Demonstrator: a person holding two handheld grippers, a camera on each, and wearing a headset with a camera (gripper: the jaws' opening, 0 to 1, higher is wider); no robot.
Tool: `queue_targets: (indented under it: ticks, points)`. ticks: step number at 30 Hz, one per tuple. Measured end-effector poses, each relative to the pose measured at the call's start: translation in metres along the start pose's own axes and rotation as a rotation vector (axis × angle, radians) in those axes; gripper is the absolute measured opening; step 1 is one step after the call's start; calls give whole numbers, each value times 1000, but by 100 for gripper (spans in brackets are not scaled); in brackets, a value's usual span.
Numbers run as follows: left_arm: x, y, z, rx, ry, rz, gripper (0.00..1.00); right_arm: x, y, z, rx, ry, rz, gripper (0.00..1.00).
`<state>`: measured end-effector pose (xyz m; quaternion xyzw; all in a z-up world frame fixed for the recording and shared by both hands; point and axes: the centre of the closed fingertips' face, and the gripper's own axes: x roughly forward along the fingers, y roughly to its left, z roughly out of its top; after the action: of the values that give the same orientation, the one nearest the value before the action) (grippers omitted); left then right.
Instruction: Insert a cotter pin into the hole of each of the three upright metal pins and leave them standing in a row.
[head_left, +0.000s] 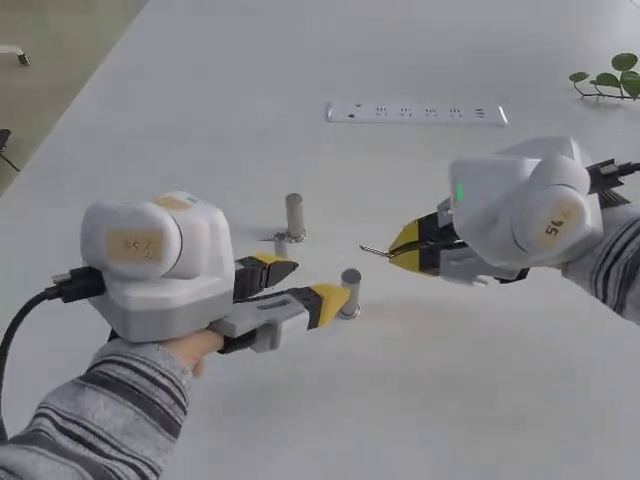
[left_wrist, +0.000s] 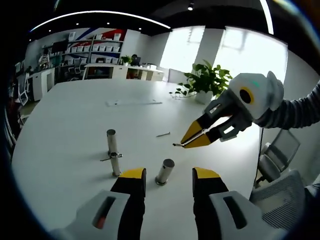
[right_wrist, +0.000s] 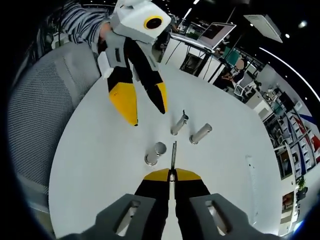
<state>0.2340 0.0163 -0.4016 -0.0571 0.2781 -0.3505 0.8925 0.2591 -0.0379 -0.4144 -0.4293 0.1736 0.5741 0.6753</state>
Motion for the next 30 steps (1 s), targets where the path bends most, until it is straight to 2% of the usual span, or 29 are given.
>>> queue_targets:
  ticks: [5, 7, 15, 26, 30]
  points:
    - [4, -7, 0, -43, 1, -22, 29, 2, 7, 8, -34, -21, -2, 0]
    - [5, -9, 1, -65, -2, -37, 23, 3, 11, 11, -45, -28, 5, 0]
    - [9, -16, 2, -134, -13, -67, 16, 4, 23, 18, -52, -54, 26, 0]
    - [10, -24, 4, -190, -36, -106, 6, 1, 28, 27, -69, -72, 22, 0]
    - [10, -23, 4, -198, -37, -100, 3, 1, 28, 30, -69, -79, 20, 0]
